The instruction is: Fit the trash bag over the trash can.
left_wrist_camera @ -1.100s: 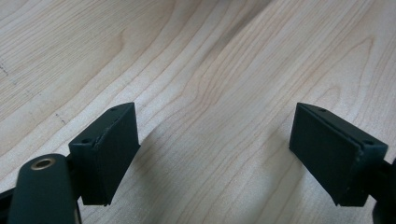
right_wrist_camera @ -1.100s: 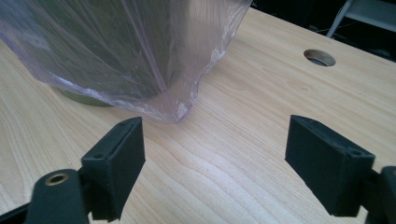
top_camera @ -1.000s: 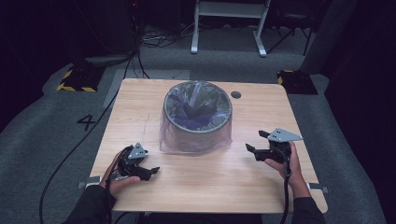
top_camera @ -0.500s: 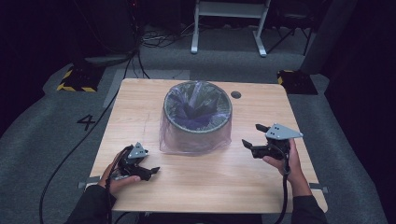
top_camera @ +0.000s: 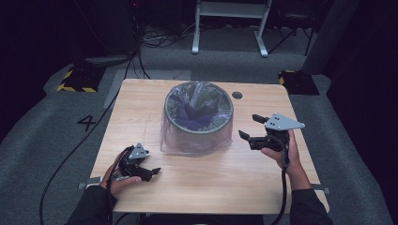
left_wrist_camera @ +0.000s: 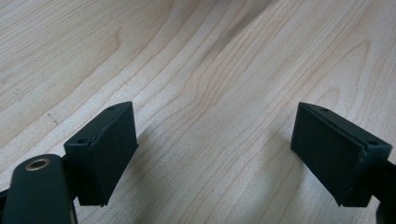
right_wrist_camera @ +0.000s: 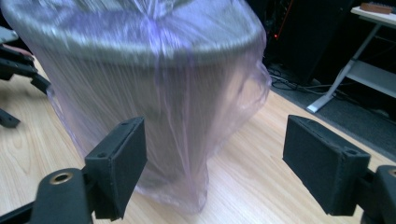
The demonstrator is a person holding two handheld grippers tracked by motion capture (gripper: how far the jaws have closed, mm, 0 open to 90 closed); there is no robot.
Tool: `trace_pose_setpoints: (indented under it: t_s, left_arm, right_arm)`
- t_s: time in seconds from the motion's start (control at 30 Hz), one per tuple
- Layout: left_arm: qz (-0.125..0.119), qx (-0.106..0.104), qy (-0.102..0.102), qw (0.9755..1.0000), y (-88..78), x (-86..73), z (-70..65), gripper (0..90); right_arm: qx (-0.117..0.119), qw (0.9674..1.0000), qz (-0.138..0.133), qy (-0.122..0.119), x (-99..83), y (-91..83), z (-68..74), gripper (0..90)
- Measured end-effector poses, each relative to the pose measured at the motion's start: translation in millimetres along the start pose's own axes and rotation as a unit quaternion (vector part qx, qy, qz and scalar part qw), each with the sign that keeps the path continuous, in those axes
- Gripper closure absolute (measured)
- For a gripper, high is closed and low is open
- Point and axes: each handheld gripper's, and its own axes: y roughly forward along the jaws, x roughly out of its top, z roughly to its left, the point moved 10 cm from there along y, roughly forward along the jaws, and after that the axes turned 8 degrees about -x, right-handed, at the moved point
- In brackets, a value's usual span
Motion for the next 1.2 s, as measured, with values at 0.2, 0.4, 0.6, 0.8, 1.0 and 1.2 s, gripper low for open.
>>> trace_pose_setpoints:
  t_s: [0.2,0.4,0.6,0.8,1.0,1.2]
  left_arm:
    - [-0.001,-0.001,0.0,1.0,0.2,0.1,-0.1,13.9]
    - [-0.002,-0.002,0.001,1.0,0.2,0.2,0.0,13.9]
    - [-0.001,-0.003,0.003,1.0,0.0,0.0,0.0,13.9]
    - [-0.001,-0.004,0.003,1.0,0.0,0.0,0.0,13.9]
    - [-0.001,-0.005,0.002,1.0,0.0,0.0,-0.1,14.0]
    - [-0.001,-0.004,0.002,1.0,0.0,0.0,-0.1,14.0]
  right_arm:
    - [0.003,0.9998,-0.005,-0.019,17.4,1.7,2.1,19.8]
    - [0.006,0.9998,-0.014,-0.012,33.2,5.8,1.3,19.9]
    - [0.0,0.9998,-0.019,-0.008,47.8,9.7,-1.9,19.3]
    - [-0.005,0.9996,-0.026,0.005,60.4,12.1,-6.9,19.4]
    - [-0.003,0.9996,-0.029,0.005,72.2,17.8,-7.3,19.4]
    - [-0.002,0.9997,-0.023,-0.002,80.9,25.8,-5.3,19.4]
